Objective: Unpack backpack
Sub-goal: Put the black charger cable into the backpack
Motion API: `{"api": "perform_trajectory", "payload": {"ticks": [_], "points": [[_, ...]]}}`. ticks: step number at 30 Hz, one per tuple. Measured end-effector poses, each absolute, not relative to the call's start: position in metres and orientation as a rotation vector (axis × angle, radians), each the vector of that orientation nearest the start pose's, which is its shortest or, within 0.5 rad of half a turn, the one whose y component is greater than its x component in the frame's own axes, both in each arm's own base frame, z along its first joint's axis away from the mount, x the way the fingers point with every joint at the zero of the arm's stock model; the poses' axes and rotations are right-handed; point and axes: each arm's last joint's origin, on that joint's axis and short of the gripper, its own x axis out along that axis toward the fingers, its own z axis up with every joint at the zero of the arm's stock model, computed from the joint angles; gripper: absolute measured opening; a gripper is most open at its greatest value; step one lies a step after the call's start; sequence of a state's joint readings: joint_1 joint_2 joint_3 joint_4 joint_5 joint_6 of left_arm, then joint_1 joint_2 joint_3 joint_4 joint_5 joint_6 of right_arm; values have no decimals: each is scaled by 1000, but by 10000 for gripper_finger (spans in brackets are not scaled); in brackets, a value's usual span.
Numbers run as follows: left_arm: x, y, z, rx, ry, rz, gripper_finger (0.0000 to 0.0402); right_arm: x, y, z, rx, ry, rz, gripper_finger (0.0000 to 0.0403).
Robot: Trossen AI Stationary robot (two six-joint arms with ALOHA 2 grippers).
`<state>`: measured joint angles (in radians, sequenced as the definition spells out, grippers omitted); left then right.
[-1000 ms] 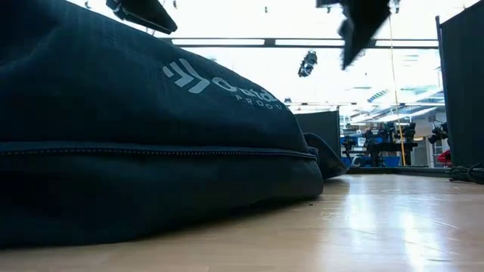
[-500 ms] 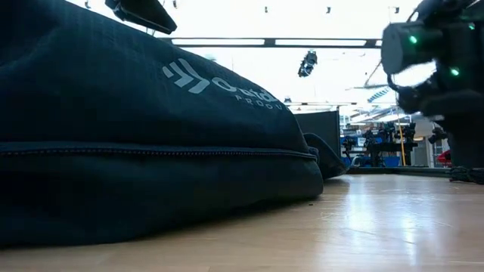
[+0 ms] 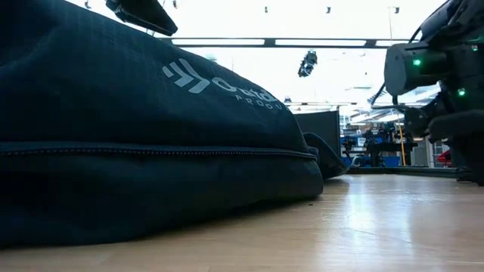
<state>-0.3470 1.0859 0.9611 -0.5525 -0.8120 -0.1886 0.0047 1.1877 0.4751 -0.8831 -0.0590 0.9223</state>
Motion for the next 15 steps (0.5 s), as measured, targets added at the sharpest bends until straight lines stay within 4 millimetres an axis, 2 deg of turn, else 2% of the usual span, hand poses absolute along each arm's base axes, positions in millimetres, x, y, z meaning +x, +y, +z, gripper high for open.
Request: {"api": "perform_trajectory", "payload": {"ticks": [3, 7, 8, 11, 15], "points": [[210, -54, 311, 193, 524, 496, 229, 152, 5, 135, 775, 1465, -577, 139], [211, -54, 312, 189, 519, 495, 229, 158, 9, 134, 742, 1455, -489, 29], [211, -54, 312, 188, 517, 494, 229, 159, 10, 134, 731, 1452, -473, 16], [211, -54, 312, 188, 517, 494, 229, 165, 11, 138, 706, 1415, -455, 12], [211, -54, 312, 185, 512, 494, 229, 183, 11, 163, 659, 1286, -393, 4]]}}
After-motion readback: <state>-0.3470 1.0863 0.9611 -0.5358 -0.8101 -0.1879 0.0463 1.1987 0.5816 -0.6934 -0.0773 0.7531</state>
